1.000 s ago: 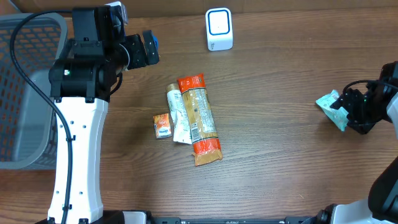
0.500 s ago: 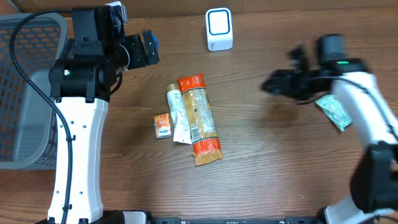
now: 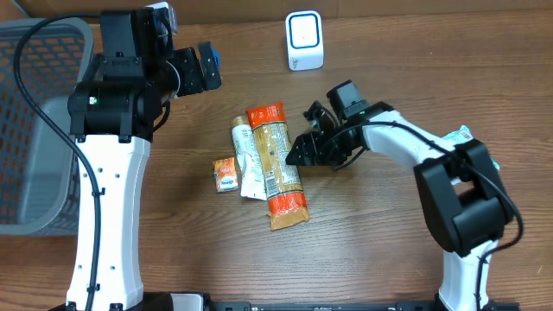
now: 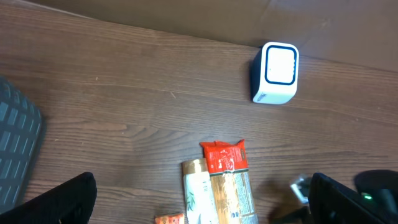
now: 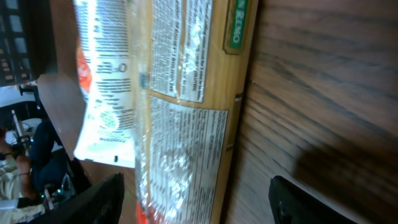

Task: Scan the item barcode
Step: 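Reach the right gripper to the orange-labelled package and grasp it, then rotate the orange-labelled package upright on the table with the right gripper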

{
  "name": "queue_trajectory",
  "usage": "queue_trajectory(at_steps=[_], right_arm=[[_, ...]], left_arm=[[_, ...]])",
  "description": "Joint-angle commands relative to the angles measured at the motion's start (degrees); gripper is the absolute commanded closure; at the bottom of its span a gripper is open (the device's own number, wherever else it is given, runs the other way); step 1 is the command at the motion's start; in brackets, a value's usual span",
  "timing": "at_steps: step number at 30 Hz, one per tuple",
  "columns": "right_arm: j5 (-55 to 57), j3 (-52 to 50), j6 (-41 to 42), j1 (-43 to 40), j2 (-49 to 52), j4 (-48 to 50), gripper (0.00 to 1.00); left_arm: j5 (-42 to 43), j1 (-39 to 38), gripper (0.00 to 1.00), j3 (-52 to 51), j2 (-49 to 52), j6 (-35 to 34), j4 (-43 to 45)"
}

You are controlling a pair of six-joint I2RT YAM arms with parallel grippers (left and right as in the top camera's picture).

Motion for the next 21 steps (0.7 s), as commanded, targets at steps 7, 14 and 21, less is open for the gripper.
queue_trajectory(at_steps=[7,14,21], right_arm=[[1.8,0.7,12.5,6.5,6.6,6.3,0.32],[-3.5,0.7,17.7,6.5,11.6,9.2,0.73],[-10.4,0.8,23.4,6.0,11.5,15.9,0.96]], left_arm=[[0.4,0.3,0.0,0.2,0.1,0.9,0.0],[0.4,0.3,0.0,0.2,0.1,0.9,0.0],[0.4,0.3,0.0,0.2,0.1,0.9,0.0]])
